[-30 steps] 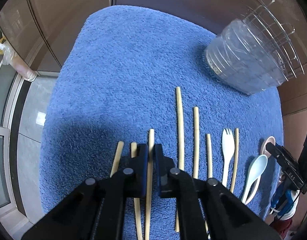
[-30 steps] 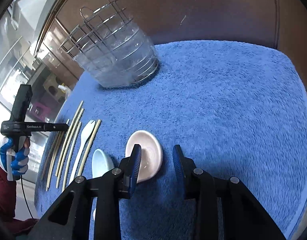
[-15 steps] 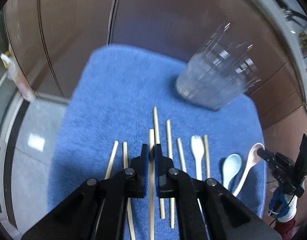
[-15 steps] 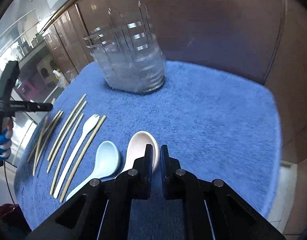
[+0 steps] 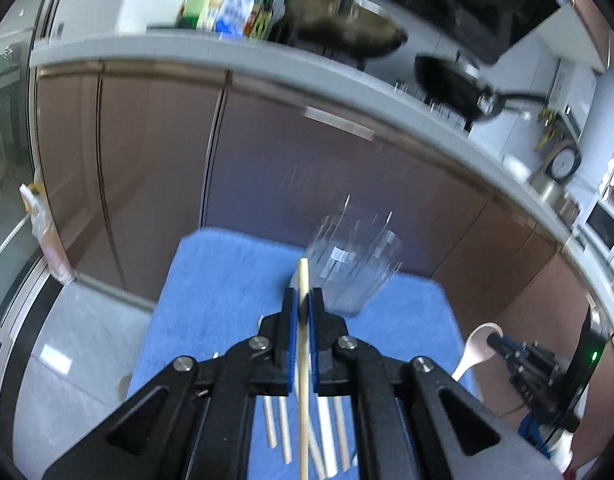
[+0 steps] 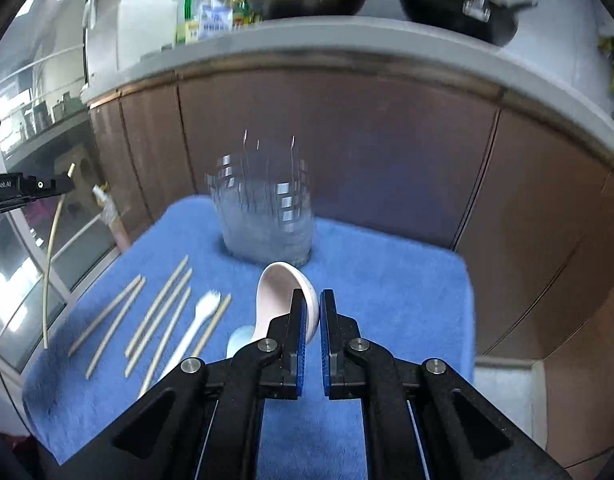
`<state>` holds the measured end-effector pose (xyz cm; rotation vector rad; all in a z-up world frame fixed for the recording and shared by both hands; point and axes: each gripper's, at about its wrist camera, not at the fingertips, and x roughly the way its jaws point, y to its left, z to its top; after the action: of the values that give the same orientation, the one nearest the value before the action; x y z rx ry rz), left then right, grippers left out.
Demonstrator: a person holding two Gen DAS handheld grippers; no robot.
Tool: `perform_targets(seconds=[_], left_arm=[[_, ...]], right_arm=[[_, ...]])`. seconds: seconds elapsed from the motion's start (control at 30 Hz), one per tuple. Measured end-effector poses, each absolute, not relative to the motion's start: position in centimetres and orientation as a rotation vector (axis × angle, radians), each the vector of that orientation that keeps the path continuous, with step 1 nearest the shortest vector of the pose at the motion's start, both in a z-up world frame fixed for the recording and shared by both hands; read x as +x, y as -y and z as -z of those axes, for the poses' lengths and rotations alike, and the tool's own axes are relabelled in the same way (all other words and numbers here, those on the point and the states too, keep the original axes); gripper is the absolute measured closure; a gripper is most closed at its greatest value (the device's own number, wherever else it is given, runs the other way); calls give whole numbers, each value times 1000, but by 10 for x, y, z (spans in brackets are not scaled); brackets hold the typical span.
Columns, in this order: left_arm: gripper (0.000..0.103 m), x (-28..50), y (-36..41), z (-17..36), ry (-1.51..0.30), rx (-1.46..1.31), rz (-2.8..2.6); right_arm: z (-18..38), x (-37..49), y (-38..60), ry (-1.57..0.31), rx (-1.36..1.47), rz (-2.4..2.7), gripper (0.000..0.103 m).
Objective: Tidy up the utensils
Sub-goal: 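Lift chopstick and pink spoon and carry both over the clear utensil holder, then open left gripper dropping the chopstick while right gripper releases the pink spoon into holder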
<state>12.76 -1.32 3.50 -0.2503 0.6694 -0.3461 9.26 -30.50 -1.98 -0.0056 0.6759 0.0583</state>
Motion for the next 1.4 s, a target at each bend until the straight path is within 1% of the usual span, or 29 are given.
perform_targets(seconds=[0.23,0.33,0.47,0.57,0.73,0.97,1.1,1.17,1.2,1.23,1.27,1.3,1.33,1.4], left_arm=[[98,162,29,-92,-506,-359,341],[98,188,44,-103,-424,-376,313],[98,220,64,-103,-329,-368,245],[98,252,82,-95,-283,-360,214],[98,277,107,-69,-239,-303,196],[98,302,127,-15,-232,-269,144],[98,307,131,3,-228,-251,124],[97,306,129,7,-221,-248,119],[96,305,127,9,-222,-249,122],[95,303,125,10,-226,-253,130],[90,300,123,10,-229,-252,137],[86,296,121,9,-230,-251,145],[77,292,120,8,-229,-248,151],[69,282,116,6,-218,-240,159]], right_arm=[[-46,110,283,-468,-56,39,97],[-66,130,276,-385,-72,75,97],[-73,166,276,-309,-90,121,97],[-64,196,275,-290,-129,156,97],[-33,237,275,-289,-160,199,97],[8,251,262,-305,-211,206,96],[25,258,255,-330,-218,200,96],[32,257,253,-340,-221,192,94],[35,257,253,-338,-223,191,90],[37,255,252,-338,-219,189,81],[38,254,253,-341,-210,184,78],[39,252,254,-343,-196,176,70],[38,248,254,-337,-188,176,63],[35,241,253,-320,-187,180,56]])
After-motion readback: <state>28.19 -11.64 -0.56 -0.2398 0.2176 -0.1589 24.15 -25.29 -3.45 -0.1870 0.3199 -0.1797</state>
